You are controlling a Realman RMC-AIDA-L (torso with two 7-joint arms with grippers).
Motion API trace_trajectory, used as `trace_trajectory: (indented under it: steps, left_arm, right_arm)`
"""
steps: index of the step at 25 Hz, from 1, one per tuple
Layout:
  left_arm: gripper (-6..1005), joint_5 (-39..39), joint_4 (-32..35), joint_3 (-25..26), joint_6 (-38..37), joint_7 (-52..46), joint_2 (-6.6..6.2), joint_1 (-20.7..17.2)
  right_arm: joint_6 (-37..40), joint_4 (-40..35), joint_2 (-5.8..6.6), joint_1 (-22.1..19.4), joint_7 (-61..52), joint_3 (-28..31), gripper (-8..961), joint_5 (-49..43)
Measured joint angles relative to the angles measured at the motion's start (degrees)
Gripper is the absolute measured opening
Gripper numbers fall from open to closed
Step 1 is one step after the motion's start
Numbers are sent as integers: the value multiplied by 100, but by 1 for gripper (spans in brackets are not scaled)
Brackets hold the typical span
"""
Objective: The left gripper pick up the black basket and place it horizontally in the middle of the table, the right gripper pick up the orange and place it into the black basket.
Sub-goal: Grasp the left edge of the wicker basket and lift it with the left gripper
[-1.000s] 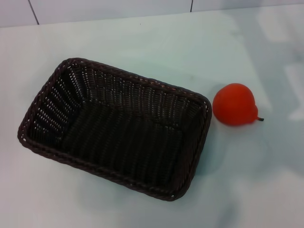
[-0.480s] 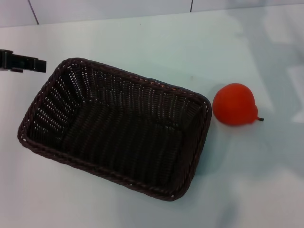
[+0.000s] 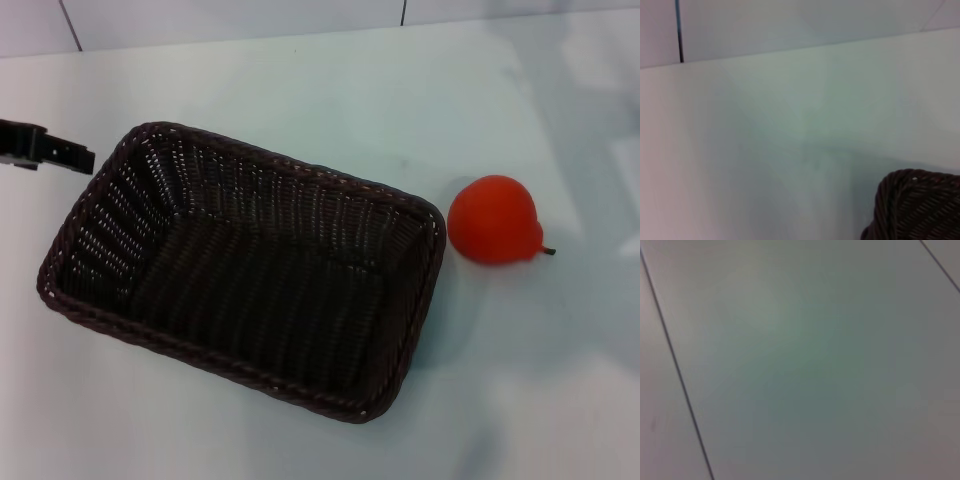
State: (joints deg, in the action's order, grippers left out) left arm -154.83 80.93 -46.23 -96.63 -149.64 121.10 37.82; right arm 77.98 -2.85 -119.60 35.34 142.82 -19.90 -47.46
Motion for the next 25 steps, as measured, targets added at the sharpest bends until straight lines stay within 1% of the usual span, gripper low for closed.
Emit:
trace_trajectory:
  steps: [5, 15, 20, 25]
  left_arm:
    - [725, -50, -100, -61, -25, -11, 50, 93]
    - [725, -237, -640, -453, 55, -26, 53, 122]
    - [725, -281, -855, -559, 101, -26, 60, 124]
    - [668, -290, -1047, -582, 150, -2, 30, 124]
  right_arm:
    - [-156, -51, 0, 33, 1, 47, 946, 0]
    - [-428, -122, 7, 61, 3, 61, 945, 0]
    - [-489, -137, 7, 67, 2, 67, 945, 0]
    - [-521, -137, 6, 69, 1, 66, 945, 0]
